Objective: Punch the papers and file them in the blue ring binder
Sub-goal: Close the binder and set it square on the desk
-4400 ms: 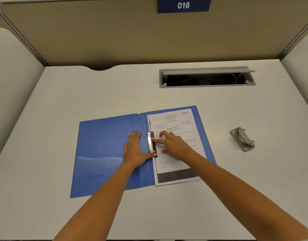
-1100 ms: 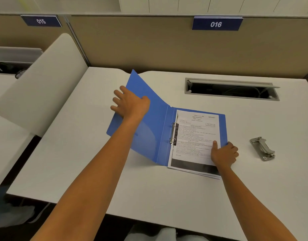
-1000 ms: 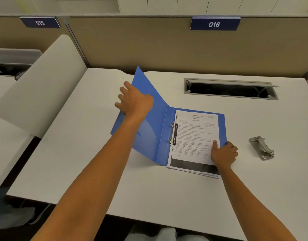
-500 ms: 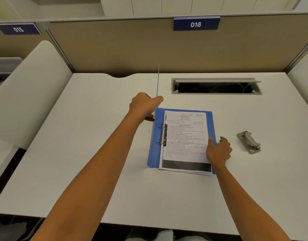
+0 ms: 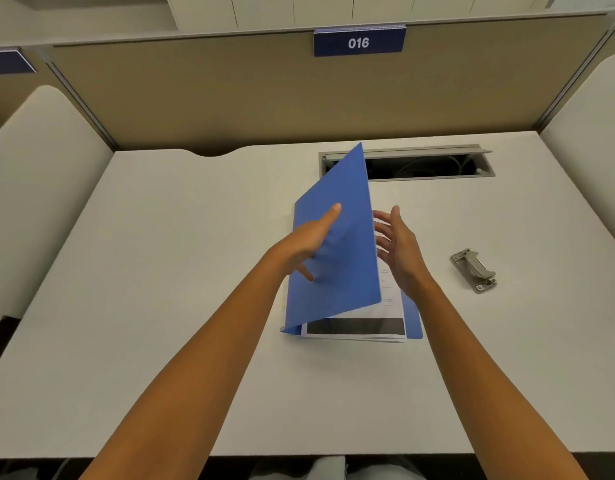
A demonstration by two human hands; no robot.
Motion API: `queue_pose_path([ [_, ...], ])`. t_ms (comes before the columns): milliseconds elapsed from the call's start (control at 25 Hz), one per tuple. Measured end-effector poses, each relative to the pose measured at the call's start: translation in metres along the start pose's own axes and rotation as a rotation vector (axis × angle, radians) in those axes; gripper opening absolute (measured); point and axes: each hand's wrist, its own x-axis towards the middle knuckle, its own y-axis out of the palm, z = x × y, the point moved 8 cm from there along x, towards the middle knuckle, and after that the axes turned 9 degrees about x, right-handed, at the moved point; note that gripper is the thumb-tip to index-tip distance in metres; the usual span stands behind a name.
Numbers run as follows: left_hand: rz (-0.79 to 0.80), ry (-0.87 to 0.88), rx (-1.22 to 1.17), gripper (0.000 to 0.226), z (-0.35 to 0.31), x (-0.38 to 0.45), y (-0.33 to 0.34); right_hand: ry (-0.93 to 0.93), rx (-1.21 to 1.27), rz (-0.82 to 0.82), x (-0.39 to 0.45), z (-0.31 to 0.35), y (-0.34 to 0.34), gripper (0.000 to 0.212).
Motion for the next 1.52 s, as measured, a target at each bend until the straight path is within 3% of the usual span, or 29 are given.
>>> queue_pose_path([
  [120, 0.069, 0.008, 0.178, 0.084, 0.017, 0.014, 0.018, 0.014, 0.017, 0.034, -0.002, 0.006, -0.008, 0.049],
  [200, 0.041, 0.094, 0.325, 0.076, 0.023, 0.024, 0.024, 0.000, -0.068, -0.033, -0.002, 0.003, -0.028, 0.043],
  [400, -0.009, 0.218, 0.659, 0.068, 0.046, 0.047, 0.038, 0.078, -0.344, -0.217, -0.005, -0.033, -0.079, 0.058],
  [560, 0.072, 0.201, 0.835, 0.100, 0.065, 0.052, 0.048, 0.097, -0.502, -0.239, -0.003, -0.063, -0.089, 0.059],
  [680, 0.143, 0.194, 0.977, 0.134, 0.079, 0.053, 0.057, 0.130, -0.719, -0.259, -0.001, -0.080, -0.094, 0.075],
  [800, 0.124, 0.182, 1.109, 0.150, 0.087, 0.051, 0.065, 0.118, -0.853, -0.275, -0.002, -0.089, -0.093, 0.074],
  [1160, 0.009, 0.200, 1.240, 0.141, 0.097, 0.054, 0.070, -0.077, -1.022, -0.156, -0.019, -0.118, -0.069, 0.055],
  [1360, -0.028, 0.177, 1.279, 0.140, 0.103, 0.058, 0.068, -0.067, -1.115, -0.066, -0.031, -0.131, -0.057, 0.079],
  [1520, -0.033, 0.154, 1.311, 0.142, 0.108, 0.060, 0.056, -0.159, -1.245, 0.163, -0.041, -0.139, -0.047, 0.113],
])
